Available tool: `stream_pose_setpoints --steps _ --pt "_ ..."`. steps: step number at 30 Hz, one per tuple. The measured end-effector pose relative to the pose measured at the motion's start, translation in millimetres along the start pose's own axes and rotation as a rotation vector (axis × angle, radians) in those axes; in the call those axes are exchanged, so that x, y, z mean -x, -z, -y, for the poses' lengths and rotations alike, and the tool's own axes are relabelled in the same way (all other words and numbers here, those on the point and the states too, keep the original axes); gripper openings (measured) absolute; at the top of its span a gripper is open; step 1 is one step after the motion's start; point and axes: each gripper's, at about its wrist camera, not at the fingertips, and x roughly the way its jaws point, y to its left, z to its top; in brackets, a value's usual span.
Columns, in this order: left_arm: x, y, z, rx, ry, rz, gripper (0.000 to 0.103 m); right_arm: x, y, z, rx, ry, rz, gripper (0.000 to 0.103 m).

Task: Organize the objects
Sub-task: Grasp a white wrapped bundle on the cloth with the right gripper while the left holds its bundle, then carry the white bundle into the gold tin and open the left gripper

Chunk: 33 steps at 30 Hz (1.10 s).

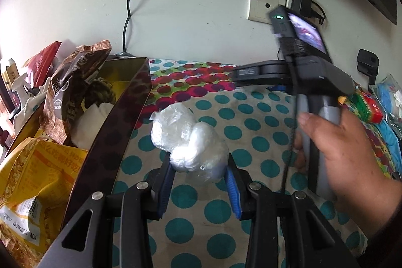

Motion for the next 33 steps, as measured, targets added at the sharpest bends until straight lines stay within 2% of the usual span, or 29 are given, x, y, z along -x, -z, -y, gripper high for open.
stream_pose_setpoints --steps 4,9,14,19,21,25,28,33 --pt "3.6 0.9 1.7 -0.004 -0.015 0.017 0.038 15.4 10.5 23.9 -0.055 0.005 0.014 0.050" --pt "9.7 1.5 0.6 0.003 -0.032 0.049 0.038 57.5 51.5 61.0 -0.178 -0.033 0.049 0.049" --pt "8.2 0.2 -2.6 0.020 -0.054 0.041 0.038 89.5 88.9 66.2 -0.210 -0.057 0.061 0.049" --pt "29.2 -6.1 -6.3 0.039 -0.077 0.106 0.038 102.1 104.2 71.6 -0.247 -0.078 0.072 0.050" --pt "44.2 -20.4 -19.4 0.088 -0.100 0.135 0.038 101.8 103.4 69.3 -0.236 -0.069 0.067 0.051" --pt "69.7 -44.6 -53.3 0.118 -0.170 0.187 0.039 102.5 104.2 70.0 -0.237 -0.082 0.068 0.052" --pt "72.6 -51.0 -93.9 0.158 -0.230 0.151 0.039 102.2 104.0 70.2 -0.243 -0.095 0.070 0.053" --pt "65.4 -51.5 -126.3 0.173 -0.281 0.092 0.039 103.2 104.0 69.5 -0.246 -0.100 0.072 0.053"
